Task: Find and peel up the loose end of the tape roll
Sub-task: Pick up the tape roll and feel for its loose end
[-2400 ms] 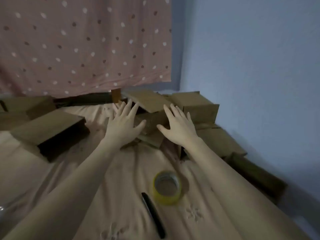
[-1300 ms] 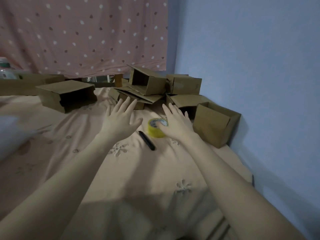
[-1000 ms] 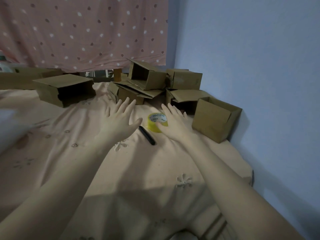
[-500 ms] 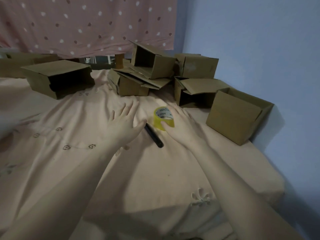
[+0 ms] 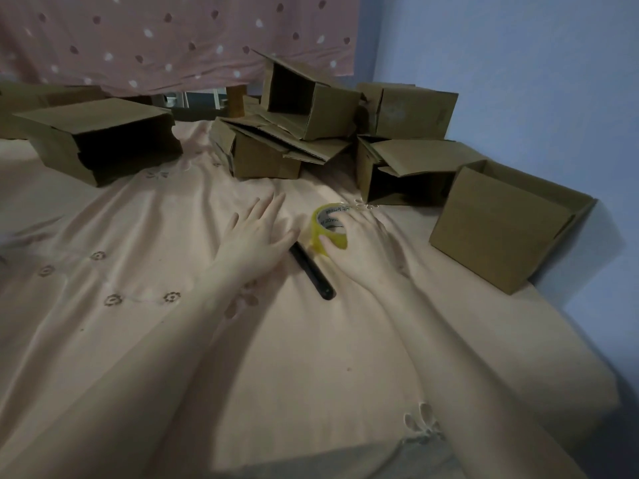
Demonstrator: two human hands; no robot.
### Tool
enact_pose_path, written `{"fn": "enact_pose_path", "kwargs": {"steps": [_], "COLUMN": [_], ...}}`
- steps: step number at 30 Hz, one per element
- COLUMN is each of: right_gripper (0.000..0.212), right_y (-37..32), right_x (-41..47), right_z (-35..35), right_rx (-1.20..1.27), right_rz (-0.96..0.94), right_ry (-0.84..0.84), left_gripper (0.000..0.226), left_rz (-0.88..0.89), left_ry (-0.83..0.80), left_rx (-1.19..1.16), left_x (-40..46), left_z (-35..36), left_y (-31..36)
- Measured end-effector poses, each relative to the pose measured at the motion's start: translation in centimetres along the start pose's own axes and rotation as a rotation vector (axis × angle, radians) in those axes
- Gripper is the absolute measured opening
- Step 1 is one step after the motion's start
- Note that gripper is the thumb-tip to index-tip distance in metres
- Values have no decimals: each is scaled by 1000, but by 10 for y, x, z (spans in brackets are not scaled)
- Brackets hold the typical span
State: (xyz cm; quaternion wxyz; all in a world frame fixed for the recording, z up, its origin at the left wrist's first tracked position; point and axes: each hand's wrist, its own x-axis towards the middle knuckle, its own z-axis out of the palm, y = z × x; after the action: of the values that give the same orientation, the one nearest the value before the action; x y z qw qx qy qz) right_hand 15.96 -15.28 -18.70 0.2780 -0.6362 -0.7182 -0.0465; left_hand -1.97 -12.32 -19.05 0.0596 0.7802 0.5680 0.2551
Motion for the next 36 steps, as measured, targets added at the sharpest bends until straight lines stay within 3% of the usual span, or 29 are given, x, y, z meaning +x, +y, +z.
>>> {"fn": "enact_pose_path", "kwargs": {"steps": [12, 18, 22, 30, 36], "right_gripper": [25, 27, 21, 12, 8], "right_y": [1, -3, 1, 4, 3], "right_x": [-1, -6, -6, -4, -4], "right_z": [0, -9, -11, -10, -13], "right_rx": [29, -6, 109, 390, 476], "right_rz": [3, -8, 21, -31, -67], "right_ry": [-8, 8, 66, 129, 152], "left_gripper": [63, 58, 57, 34, 26], "left_rz": [47, 168, 182, 165, 65], "left_ry": [3, -16, -38, 185, 208], "left_rx": [-103, -255, -464, -669, -792], "left_x": [11, 10, 10, 6, 11], "left_z": [18, 20, 22, 12, 13], "left_y": [0, 0, 4, 24, 22]}}
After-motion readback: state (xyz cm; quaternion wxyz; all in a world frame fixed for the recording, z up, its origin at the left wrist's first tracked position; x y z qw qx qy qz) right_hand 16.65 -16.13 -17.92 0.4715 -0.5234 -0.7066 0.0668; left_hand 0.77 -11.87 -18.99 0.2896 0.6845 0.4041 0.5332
